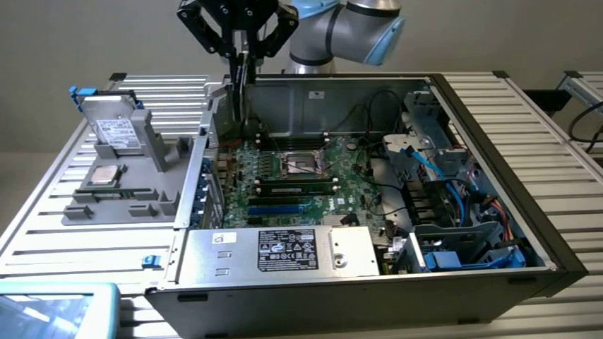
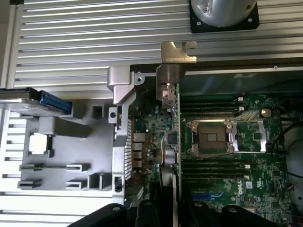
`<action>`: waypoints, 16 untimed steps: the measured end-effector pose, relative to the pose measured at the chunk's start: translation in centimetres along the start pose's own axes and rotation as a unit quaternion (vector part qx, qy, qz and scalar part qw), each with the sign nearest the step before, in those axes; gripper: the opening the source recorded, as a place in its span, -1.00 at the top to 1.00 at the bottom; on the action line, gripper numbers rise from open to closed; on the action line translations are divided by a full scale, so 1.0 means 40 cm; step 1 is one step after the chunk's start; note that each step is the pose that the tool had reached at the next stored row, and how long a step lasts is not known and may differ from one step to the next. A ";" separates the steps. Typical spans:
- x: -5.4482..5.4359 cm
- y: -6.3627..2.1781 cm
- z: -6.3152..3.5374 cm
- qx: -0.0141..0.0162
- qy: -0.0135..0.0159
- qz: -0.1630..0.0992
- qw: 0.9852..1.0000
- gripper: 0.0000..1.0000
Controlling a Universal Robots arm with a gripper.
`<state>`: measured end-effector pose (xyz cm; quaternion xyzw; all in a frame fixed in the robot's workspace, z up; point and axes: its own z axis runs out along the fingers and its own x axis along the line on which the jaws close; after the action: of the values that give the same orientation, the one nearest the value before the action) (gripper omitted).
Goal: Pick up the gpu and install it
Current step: 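Pick up the gpu and move the gpu toward the slot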
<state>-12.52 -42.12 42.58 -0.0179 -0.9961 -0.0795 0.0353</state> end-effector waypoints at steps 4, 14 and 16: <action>-0.046 0.002 -0.003 0.000 0.002 0.000 1.000 0.44; -0.159 0.004 -0.011 0.000 0.003 0.000 1.000 0.44; -0.182 0.005 -0.013 0.000 0.003 0.000 1.000 0.44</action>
<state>-5.23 -42.22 42.59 -0.0182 -0.9959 -0.0793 0.0385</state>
